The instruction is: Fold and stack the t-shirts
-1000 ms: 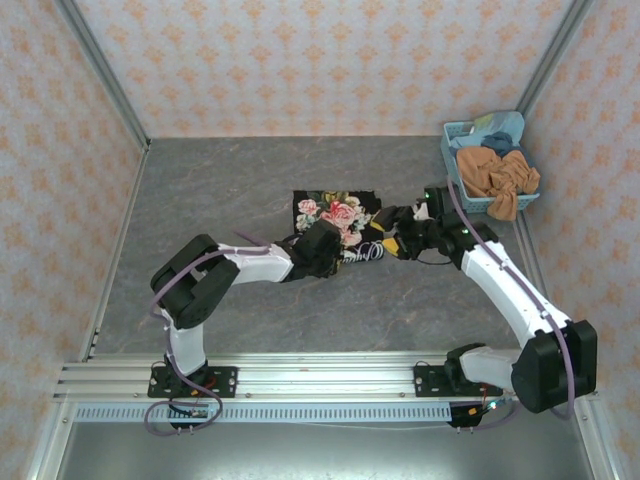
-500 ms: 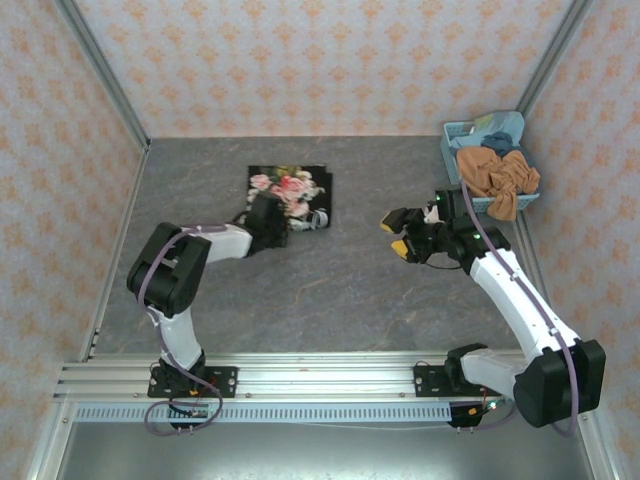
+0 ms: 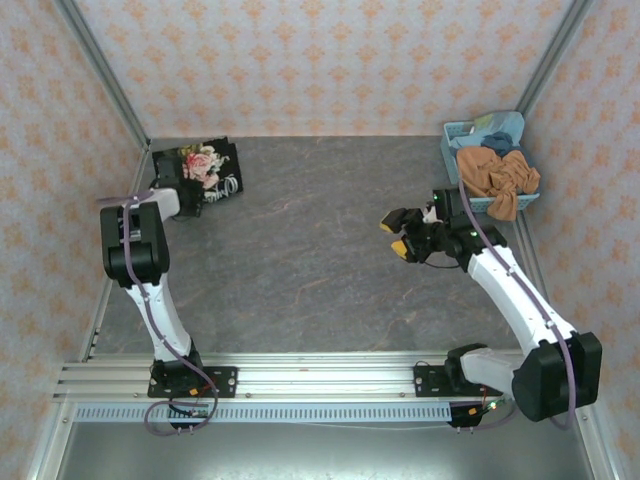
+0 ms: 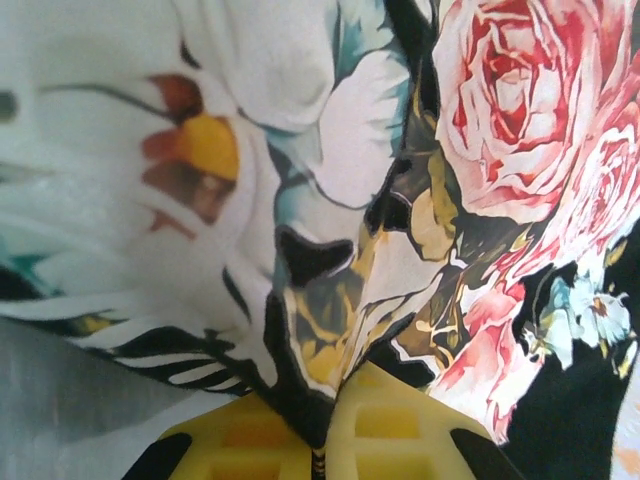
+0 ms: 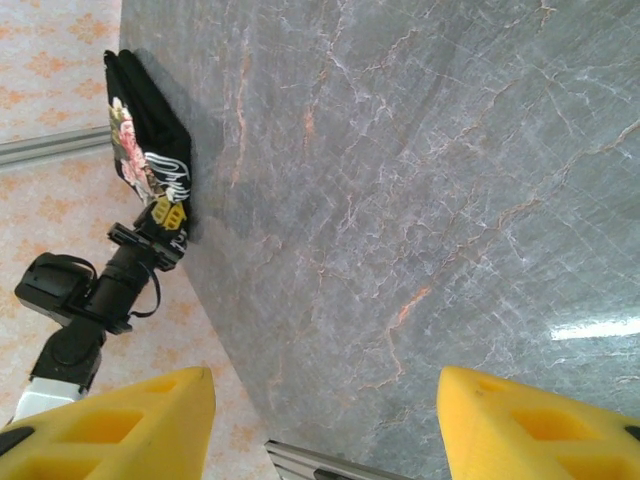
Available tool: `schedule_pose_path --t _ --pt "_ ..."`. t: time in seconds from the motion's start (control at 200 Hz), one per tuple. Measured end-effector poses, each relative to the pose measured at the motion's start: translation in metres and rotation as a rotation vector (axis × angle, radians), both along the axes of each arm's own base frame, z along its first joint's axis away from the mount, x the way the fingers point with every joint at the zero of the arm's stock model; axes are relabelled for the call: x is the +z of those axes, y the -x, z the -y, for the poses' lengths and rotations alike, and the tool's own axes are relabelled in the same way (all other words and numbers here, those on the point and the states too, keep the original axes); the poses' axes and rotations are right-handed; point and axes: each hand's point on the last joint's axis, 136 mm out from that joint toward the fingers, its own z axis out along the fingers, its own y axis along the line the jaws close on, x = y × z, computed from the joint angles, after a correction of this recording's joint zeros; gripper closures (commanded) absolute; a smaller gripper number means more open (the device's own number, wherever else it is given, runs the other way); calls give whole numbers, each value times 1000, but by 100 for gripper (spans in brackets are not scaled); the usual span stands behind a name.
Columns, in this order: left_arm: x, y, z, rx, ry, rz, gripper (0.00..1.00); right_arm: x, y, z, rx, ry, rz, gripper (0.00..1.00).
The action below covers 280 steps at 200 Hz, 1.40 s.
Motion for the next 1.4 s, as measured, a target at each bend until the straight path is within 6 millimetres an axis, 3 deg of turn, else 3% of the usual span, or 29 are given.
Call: schedule_pose_path --t 0.155,0.345,0.49,0.59,0.605,0.636,0.651,0.731,0.851,0.886,0.911,0.971,1.021,1.111,1.231,1.336,1.401 --pt "2 -5 -32 -63 -68 -59 86 -5 -3 -1 1 3 -18 39" --pt "5 -9 -42 -129 -126 -135 77 -16 -12 -4 10 12 -56 40" --pt "8 -8 -39 -155 -136 -149 50 -6 -22 -7 23 8 -12 39" --pt "23 -3 -28 -184 -155 -157 33 13 -34 -10 24 -11 80 38" --pt "28 -3 -25 -199 -164 -153 27 18 -37 -11 24 -15 102 37" --pt "41 -2 -18 -216 -178 -142 4 26 -40 -11 21 -22 139 36" --pt "48 -2 -14 -221 -183 -132 0 30 -42 -11 20 -23 159 35" --pt "99 8 9 -253 -254 -71 0 55 -49 -11 10 -38 270 31" --pt "211 39 58 -308 -426 112 0 101 -59 -11 0 -62 409 26" --pt "240 51 72 -323 -463 176 0 115 -62 -12 1 -69 445 3" --pt "261 62 81 -327 -488 223 0 125 -65 -13 0 -76 467 1" --pt "293 88 92 -318 -529 296 0 141 -69 -13 4 -77 511 1" --pt "306 106 92 -296 -555 325 0 151 -71 -14 7 -79 533 1" --pt "303 130 84 -258 -586 301 0 160 -73 -14 12 -64 547 1" --pt "273 149 78 -253 -632 166 0 156 -72 -6 1 4 540 1" --pt "253 174 73 -250 -687 66 0 142 -66 11 -33 123 505 1" --pt "247 196 64 -224 -736 44 0 134 -63 32 -89 242 471 1"
